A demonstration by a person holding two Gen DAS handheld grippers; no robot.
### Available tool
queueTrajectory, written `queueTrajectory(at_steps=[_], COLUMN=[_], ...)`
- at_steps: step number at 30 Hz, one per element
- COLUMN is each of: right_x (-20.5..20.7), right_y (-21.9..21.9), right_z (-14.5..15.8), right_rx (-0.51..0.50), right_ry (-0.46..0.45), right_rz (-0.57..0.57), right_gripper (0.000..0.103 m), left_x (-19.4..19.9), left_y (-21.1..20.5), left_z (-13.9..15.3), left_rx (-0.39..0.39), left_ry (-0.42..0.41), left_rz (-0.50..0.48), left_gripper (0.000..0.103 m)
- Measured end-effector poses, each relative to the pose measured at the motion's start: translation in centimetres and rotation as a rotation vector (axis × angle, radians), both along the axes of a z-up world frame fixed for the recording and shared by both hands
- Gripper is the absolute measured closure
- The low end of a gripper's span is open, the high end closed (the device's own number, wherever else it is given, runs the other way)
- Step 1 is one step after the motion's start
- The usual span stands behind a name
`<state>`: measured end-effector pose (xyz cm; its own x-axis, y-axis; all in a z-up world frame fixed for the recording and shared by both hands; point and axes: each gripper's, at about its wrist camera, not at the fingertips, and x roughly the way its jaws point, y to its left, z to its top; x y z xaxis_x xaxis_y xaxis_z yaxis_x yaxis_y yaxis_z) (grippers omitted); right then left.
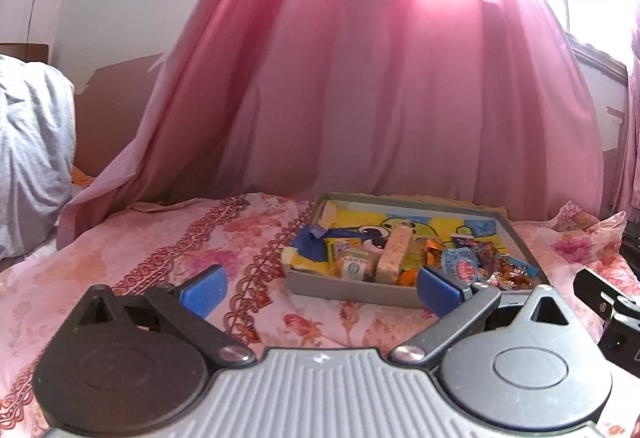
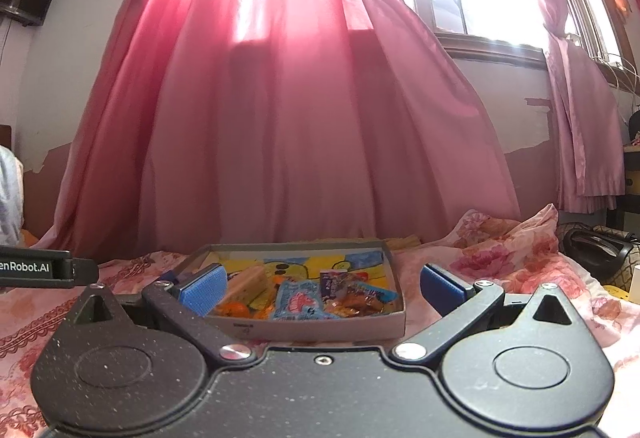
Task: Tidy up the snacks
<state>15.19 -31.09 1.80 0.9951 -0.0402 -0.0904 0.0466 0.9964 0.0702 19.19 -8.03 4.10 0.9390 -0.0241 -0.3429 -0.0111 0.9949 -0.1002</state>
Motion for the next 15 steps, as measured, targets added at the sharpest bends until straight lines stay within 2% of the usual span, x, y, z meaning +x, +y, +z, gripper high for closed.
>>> queueTrajectory(at_steps=[7, 15], right_x=[-2.0, -4.3], right_y=[1.5, 1.7], right_z=[-0.2, -0.5], right_rx=[-0.061, -0.051], right_ry=[0.010, 0.027], right_rz=[0.024, -0.002], right_gripper=[0.001, 0.001], left_x=[-2.0, -4.2], left_y=[1.6, 3.3], left_z=[-1.2, -2.1], left_rx=[-0.035, -0.052], left_ry=[0.005, 0.005], left_rz=[0.007, 0.022], left_gripper=[0.000, 0.000])
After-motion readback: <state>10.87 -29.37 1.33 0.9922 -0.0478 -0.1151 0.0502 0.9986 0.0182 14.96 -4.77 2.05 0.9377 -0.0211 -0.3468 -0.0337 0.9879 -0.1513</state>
